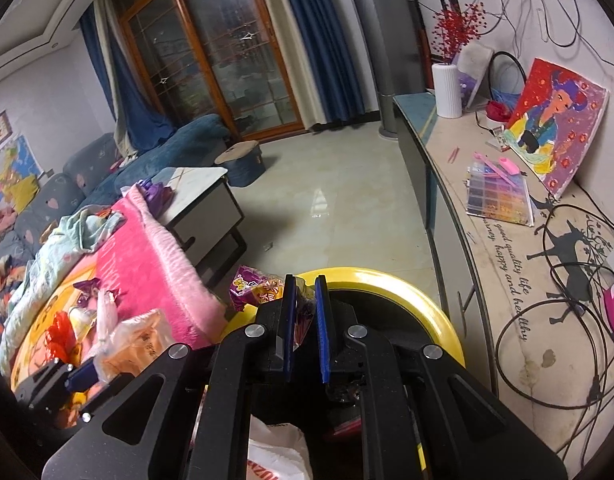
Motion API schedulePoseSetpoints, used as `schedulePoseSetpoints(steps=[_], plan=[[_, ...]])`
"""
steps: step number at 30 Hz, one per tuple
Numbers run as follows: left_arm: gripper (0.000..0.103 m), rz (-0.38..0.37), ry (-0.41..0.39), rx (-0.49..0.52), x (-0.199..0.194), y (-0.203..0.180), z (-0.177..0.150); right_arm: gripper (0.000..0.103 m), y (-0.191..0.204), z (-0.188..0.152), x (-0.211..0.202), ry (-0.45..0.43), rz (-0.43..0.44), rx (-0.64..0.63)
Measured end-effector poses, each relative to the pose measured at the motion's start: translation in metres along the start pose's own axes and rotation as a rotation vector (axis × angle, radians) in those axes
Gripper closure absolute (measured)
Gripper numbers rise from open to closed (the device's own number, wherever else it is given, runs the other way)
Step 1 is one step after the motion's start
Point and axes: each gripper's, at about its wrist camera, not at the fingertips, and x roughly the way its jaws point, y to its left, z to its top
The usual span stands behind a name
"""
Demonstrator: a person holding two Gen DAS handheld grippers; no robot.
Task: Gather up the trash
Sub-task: 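Carry the white bag and candy wrapper over the yellow bin with both tools, then open both tools over the bin to drop the bag and wrapper, then move both open tools back over the remaining trash on the blanket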
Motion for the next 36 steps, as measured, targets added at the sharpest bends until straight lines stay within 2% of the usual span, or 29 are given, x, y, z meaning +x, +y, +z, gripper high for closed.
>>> schedulePoseSetpoints(steps=[16,17,19,20,21,22,23,24,27,33,36], plan=[[0.077,-0.036,0.063,-0.006,0.033,-0.003,-0.008,0.091,-0.02,-0.006,0.02,0.054,-0.023,0.075],[0.073,-0.032,0.075,-0.011,0.036,-0.002,-0.009,0.09,-0.023,-0.007,0.021,0.06,-0.023,0.084],[0.062,-0.034,0.092,-0.027,0.038,0.001,-0.009,0.078,-0.026,-0.008,0.023,0.064,-0.025,0.103],[0.053,-0.033,0.093,-0.037,0.039,0.003,-0.01,0.075,-0.027,-0.008,0.023,0.062,-0.025,0.11],[0.05,-0.034,0.093,-0.044,0.038,0.004,-0.01,0.072,-0.027,-0.009,0.023,0.061,-0.026,0.113],[0.047,-0.035,0.093,-0.051,0.037,0.006,-0.011,0.072,-0.027,-0.009,0.023,0.063,-0.028,0.114],[0.039,-0.036,0.092,-0.06,0.036,0.008,-0.011,0.072,-0.027,-0.01,0.023,0.065,-0.029,0.117],[0.031,-0.039,0.087,-0.077,0.033,0.011,-0.01,0.069,-0.026,-0.01,0.023,0.067,-0.025,0.12],[0.018,-0.049,0.064,-0.104,0.027,0.016,-0.007,0.062,-0.02,-0.01,0.021,0.063,-0.016,0.114],[0.017,-0.085,0.042,-0.121,0.021,0.016,-0.002,0.058,-0.017,-0.008,0.016,0.05,-0.017,0.107],[0.017,-0.074,0.026,-0.13,0.015,0.02,0.001,0.058,-0.018,-0.006,0.012,0.037,-0.028,0.107]])
